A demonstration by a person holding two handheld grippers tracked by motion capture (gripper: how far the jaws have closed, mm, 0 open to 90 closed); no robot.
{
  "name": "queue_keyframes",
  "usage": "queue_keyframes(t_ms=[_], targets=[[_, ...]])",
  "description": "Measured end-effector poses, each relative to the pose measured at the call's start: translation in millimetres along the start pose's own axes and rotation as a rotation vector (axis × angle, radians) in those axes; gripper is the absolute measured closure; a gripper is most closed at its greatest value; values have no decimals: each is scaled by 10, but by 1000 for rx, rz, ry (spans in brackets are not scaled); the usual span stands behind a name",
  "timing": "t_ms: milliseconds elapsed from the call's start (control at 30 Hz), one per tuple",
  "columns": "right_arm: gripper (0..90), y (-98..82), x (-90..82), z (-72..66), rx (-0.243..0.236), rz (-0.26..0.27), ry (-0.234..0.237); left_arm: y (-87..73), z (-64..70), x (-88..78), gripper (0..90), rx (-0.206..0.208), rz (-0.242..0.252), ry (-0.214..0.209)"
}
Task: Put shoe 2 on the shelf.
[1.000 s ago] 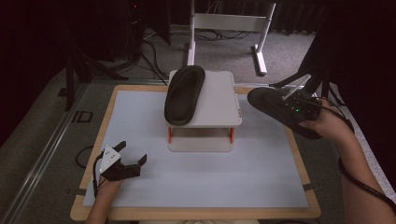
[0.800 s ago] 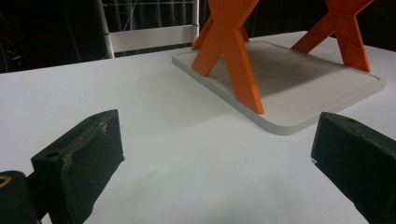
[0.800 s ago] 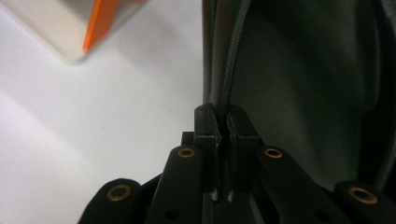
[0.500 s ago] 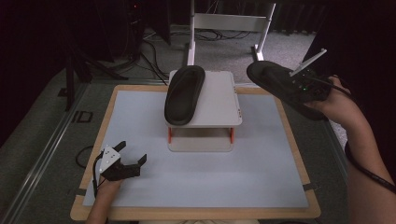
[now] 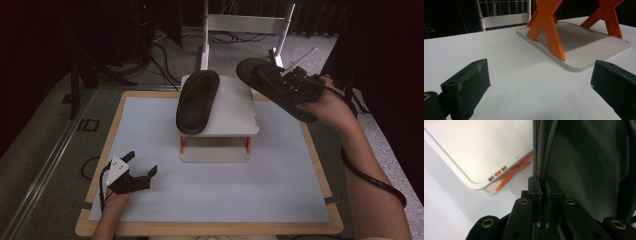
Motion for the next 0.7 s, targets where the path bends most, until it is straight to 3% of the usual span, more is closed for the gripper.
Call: queue_keyframes(t_ms=[267, 367, 600, 700], targets=[[849, 198, 288, -219, -27, -51, 10, 0, 2, 0, 26, 3, 0, 0], [849, 267, 400, -259, -12, -63, -6, 1, 3, -1, 26, 6, 0, 1], [849, 385, 634, -256, 74, -93, -28, 2, 10, 0, 26, 8, 3, 1], [849, 410, 704, -303, 66, -113, -36, 3, 11, 0, 26, 9, 3, 0]])
Point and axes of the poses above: each handheld gripper's, and its own axes: x roughly forward along the jaws, y roughly out of its top, z roughly to its right, the point moved 6 cm from there along x, roughly forward along the jaws, and after that the axes turned 10 degrees about x, right-handed, at the moved point
